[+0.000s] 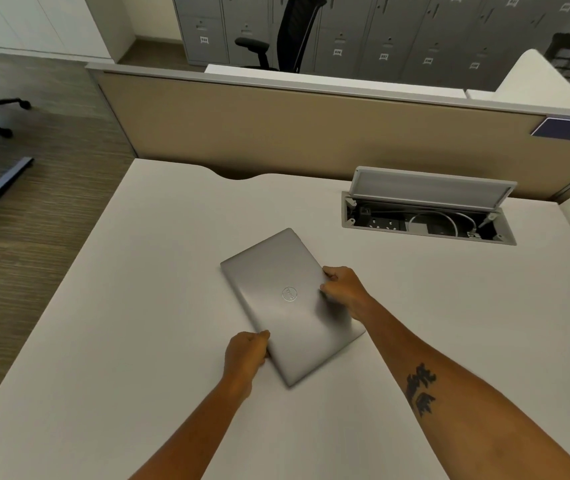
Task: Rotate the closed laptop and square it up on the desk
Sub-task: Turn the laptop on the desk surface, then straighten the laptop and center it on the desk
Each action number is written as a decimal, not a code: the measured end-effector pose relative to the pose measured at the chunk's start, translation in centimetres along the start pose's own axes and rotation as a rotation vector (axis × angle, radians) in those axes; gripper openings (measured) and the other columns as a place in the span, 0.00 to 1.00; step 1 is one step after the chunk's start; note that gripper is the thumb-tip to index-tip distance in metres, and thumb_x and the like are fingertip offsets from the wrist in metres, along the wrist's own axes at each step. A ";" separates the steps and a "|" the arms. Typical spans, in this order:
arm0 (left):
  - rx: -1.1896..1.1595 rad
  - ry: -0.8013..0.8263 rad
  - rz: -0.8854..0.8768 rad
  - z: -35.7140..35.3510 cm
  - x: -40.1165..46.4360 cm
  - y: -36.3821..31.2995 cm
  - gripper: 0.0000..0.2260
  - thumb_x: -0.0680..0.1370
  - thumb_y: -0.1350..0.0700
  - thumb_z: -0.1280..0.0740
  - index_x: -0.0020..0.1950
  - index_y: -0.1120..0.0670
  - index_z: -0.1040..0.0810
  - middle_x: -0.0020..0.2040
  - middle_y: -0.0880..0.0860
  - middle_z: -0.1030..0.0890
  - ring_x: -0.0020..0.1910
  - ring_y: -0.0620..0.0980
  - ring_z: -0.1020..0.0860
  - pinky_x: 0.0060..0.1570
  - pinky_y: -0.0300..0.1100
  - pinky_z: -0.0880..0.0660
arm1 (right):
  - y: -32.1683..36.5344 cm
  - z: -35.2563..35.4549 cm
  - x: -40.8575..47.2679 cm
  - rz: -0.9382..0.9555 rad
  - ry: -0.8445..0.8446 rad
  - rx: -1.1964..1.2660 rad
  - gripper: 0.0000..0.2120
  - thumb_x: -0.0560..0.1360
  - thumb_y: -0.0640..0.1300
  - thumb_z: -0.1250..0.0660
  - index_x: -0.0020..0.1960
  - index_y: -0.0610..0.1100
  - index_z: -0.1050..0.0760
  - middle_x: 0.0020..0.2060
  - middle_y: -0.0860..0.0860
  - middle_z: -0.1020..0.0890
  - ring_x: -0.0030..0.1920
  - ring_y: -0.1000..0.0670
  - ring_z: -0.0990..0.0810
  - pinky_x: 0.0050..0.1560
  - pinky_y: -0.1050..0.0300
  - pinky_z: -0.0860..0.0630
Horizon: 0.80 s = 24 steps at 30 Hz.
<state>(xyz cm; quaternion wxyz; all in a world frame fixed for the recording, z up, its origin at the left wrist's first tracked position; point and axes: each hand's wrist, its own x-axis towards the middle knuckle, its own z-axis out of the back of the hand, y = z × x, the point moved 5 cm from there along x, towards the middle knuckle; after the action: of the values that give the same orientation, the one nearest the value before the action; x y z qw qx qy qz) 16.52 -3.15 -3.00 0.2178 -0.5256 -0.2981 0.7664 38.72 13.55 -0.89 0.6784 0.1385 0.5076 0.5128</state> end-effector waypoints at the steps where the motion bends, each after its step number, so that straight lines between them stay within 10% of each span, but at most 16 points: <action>1: 0.033 -0.006 -0.023 0.3 0.4 -0.4 0.12 0.80 0.52 0.31 0.39 0.57 0.20 0.48 0.65 0.12 0.50 0.66 0.14 0.57 0.59 0.18 | -0.3 -0.1 0.0 0.005 -0.007 0.001 0.24 0.75 0.32 0.35 0.70 0.44 0.21 0.55 0.46 0.16 0.51 0.46 0.19 0.37 0.66 0.25; 6: 0.166 -0.064 -0.119 1.6 3.4 -3.0 0.17 0.80 0.50 0.32 0.46 0.65 0.19 0.42 0.60 0.14 0.38 0.58 0.18 0.41 0.47 0.22 | -2.4 -0.4 -1.1 0.018 -0.103 -0.171 0.36 0.73 0.45 0.27 0.80 0.47 0.31 0.72 0.47 0.25 0.71 0.42 0.25 0.70 0.48 0.25; 11: 0.221 -0.125 -0.184 2.8 6.7 -6.5 0.10 0.77 0.55 0.30 0.40 0.61 0.22 0.37 0.56 0.19 0.34 0.54 0.21 0.32 0.41 0.30 | -4.4 -0.1 -3.9 -0.036 -0.180 -0.333 0.33 0.76 0.57 0.28 0.78 0.51 0.31 0.72 0.48 0.28 0.74 0.42 0.30 0.71 0.45 0.30; 21: 0.393 -0.146 -0.248 5.4 12.6 -10.7 0.25 0.78 0.51 0.31 0.71 0.64 0.24 0.71 0.65 0.26 0.68 0.67 0.22 0.68 0.58 0.23 | -8.6 -0.6 -8.6 -0.171 -0.398 -0.074 0.31 0.73 0.60 0.25 0.72 0.49 0.27 0.66 0.47 0.29 0.71 0.41 0.33 0.61 0.47 0.26; 24: 0.486 -0.116 -0.313 5.2 13.4 -11.3 0.20 0.76 0.51 0.30 0.63 0.63 0.18 0.66 0.65 0.24 0.63 0.68 0.20 0.65 0.57 0.21 | -9.3 -1.1 -9.0 -0.206 -0.445 0.036 0.34 0.72 0.57 0.23 0.72 0.45 0.27 0.61 0.49 0.32 0.67 0.41 0.27 0.64 0.44 0.23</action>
<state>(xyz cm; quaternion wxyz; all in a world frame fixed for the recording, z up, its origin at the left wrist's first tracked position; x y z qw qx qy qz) 7.16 12.60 -2.87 0.4357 -0.3610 -0.1953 0.8011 43.32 1.59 -3.09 0.8196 0.2074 0.3662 0.3887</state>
